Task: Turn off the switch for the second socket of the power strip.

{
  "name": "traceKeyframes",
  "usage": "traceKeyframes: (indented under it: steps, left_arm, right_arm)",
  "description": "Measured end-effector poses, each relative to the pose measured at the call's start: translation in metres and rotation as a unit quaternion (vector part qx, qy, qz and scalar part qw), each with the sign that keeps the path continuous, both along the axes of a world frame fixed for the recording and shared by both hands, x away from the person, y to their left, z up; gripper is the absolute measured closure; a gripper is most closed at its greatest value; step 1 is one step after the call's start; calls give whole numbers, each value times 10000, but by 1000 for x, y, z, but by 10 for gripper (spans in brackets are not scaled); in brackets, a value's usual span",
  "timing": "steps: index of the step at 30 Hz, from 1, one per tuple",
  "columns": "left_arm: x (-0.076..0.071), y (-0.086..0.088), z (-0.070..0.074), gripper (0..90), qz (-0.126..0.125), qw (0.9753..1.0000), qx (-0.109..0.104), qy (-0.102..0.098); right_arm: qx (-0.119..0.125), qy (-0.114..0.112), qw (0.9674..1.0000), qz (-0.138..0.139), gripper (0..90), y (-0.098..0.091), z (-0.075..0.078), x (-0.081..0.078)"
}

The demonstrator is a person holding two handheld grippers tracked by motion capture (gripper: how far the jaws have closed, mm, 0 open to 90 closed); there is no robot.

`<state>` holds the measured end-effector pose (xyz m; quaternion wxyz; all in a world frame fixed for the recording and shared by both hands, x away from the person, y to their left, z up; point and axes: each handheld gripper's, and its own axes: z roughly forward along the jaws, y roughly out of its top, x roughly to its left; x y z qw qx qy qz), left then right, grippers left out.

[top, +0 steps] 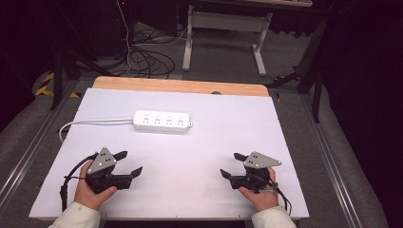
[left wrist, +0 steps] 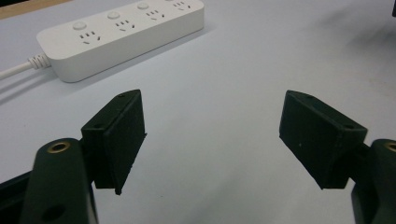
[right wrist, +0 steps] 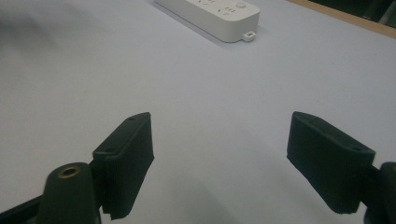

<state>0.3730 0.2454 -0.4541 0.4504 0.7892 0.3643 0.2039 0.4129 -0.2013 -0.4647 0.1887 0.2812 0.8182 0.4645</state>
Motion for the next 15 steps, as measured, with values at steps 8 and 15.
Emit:
traceKeyframes:
  steps: [8, 15]
  left_arm:
    - [-2, -1, 3, 234, 37, 9997, 129, -180]
    - [-2, 1, 6, 224, 116, 9998, 141, -117]
  right_arm:
    - [21, -43, 10000, 24, 254, 0, 0, -1]
    - [-6, -15, 10000, 58, 269, 2, -1, 0]
